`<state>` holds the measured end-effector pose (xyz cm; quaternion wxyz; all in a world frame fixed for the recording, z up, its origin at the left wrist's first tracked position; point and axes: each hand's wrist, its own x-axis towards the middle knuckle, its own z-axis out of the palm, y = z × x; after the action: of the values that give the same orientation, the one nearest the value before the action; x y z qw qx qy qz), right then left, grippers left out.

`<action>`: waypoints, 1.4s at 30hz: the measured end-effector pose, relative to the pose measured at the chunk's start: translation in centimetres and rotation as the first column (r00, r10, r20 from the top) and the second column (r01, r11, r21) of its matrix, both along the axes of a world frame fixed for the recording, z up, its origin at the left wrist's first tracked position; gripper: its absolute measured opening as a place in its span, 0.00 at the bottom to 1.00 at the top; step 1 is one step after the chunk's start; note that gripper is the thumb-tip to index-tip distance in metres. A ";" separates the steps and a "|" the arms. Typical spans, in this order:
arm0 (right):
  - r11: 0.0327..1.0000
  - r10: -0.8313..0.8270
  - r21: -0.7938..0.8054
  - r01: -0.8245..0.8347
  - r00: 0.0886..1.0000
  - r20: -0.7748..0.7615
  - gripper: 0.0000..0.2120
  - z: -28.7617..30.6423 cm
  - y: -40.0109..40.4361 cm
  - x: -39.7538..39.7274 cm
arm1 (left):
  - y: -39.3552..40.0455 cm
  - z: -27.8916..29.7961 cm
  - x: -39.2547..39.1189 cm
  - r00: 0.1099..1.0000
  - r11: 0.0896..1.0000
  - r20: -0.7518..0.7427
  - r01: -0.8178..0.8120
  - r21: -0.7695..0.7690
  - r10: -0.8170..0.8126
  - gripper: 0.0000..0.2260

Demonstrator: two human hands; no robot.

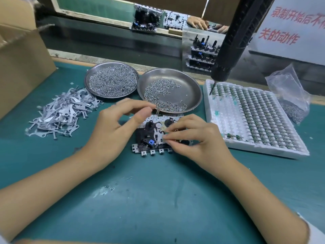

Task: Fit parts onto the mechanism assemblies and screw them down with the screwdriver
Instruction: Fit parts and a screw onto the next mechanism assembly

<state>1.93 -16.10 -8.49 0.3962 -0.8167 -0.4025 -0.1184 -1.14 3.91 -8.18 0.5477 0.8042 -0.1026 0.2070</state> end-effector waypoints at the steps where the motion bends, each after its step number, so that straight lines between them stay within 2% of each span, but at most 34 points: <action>1: 1.000 0.011 -0.016 -0.011 1.000 0.020 0.05 -0.1 0.0 0.0 | 0.1 -0.3 -0.1 1.000 1.000 -0.010 -0.014 0.003 0.014 0.06; 12: 0.991 0.079 -0.112 -0.068 0.992 0.097 0.05 -0.3 0.1 0.2 | -0.7 -0.2 -0.9 1.000 0.982 0.000 0.031 0.184 -0.032 0.07; 16: 0.991 0.094 -0.104 -0.090 0.995 0.032 0.06 -0.3 0.0 0.2 | -0.9 -0.3 -1.4 0.995 0.942 -0.012 0.094 0.322 -0.095 0.15; 20: 0.997 0.060 -0.047 -0.063 0.996 -0.073 0.07 -0.3 0.1 0.2 | -1.4 -0.8 -1.6 0.998 0.880 -0.017 0.068 0.470 -0.068 0.18; 28: 0.999 0.037 0.048 -0.022 0.939 -0.341 0.07 0.3 0.1 -0.1 | -2.0 -1.0 -1.7 1.000 0.891 -0.023 0.014 0.453 -0.004 0.17; 33: 0.999 0.030 0.047 -0.016 0.943 -0.331 0.07 0.4 0.0 -0.3 | -2.1 -1.0 -1.5 1.000 0.903 -0.027 0.010 0.430 0.002 0.15; 36: 0.988 -0.091 0.114 0.109 0.984 -0.152 0.10 0.9 0.2 -0.4 | -2.0 -1.0 -1.4 1.000 0.904 -0.015 0.014 0.428 -0.009 0.13; 38: 0.918 -0.274 0.286 0.274 0.961 -0.040 0.11 1.9 0.3 0.0 | -2.0 -1.1 -1.4 1.000 0.909 -0.010 0.024 0.417 -0.021 0.14; 40: 0.810 -0.399 0.438 0.390 0.914 -0.074 0.18 3.8 0.4 1.2 | -1.9 -1.2 -1.3 1.000 0.918 -0.007 0.028 0.395 -0.027 0.14; 42: 0.766 -0.441 0.454 0.455 0.886 -0.145 0.29 6.2 0.7 2.7 | -1.9 -1.4 -1.2 0.999 0.926 0.001 0.029 0.378 -0.032 0.13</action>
<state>4.60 -15.38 -2.26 0.5504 -0.7678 -0.1484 -0.2924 -2.33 2.04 -9.59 0.3856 0.8920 -0.1550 0.1777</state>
